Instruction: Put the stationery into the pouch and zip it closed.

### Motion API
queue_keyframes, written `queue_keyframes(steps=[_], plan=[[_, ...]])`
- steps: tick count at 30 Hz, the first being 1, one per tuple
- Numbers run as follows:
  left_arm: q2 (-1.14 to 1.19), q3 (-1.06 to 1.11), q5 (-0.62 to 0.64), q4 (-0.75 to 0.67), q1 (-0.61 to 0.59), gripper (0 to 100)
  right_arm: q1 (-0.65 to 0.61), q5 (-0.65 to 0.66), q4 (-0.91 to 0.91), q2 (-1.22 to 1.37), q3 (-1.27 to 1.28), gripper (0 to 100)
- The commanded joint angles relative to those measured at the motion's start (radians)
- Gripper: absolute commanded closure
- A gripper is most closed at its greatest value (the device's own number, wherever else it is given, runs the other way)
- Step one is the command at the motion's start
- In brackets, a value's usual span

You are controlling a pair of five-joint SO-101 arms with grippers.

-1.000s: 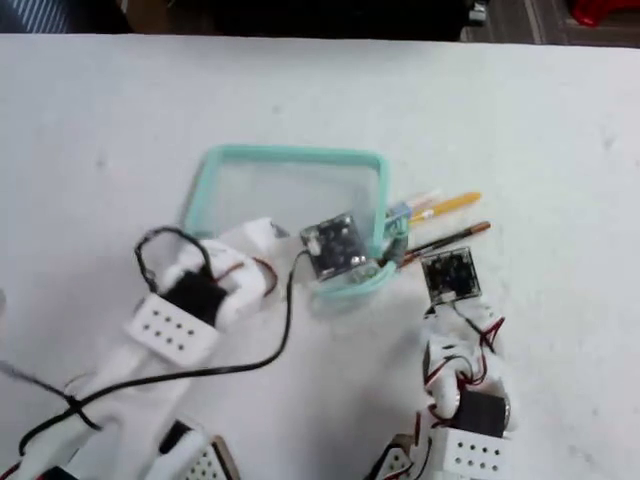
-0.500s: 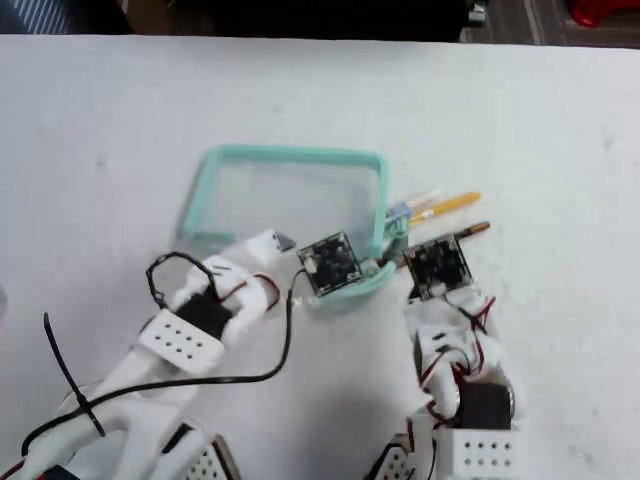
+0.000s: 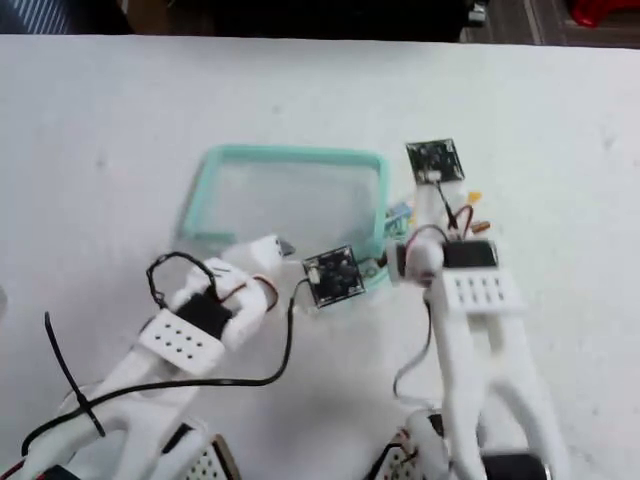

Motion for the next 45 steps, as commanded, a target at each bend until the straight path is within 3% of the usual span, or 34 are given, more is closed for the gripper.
queue_keyframes(steps=[1, 8, 15, 27, 41, 45], plan=[[0.002, -0.005, 0.043, -0.025, -0.013, 87, -0.013, -0.054, 0.001, 0.142, -0.117, 92.8], [0.002, -0.003, 0.055, -0.046, -0.03, 87, -0.013, -0.106, 0.004, 0.302, -0.261, 92.6], [0.002, -0.003, 0.055, -0.063, -0.048, 87, -0.053, -0.106, -0.016, 0.326, -0.27, 76.1], [-0.005, 0.041, 0.057, -0.137, -0.05, 87, -0.048, -0.104, -0.17, 0.328, -0.167, 81.5], [-0.005, 0.018, 0.101, -0.144, -0.071, 87, -0.048, -0.104, -0.163, 0.506, -0.247, 81.9], [-0.005, 0.02, 0.103, -0.144, -0.07, 87, -0.041, -0.104, -0.165, 0.496, -0.249, 89.9]])
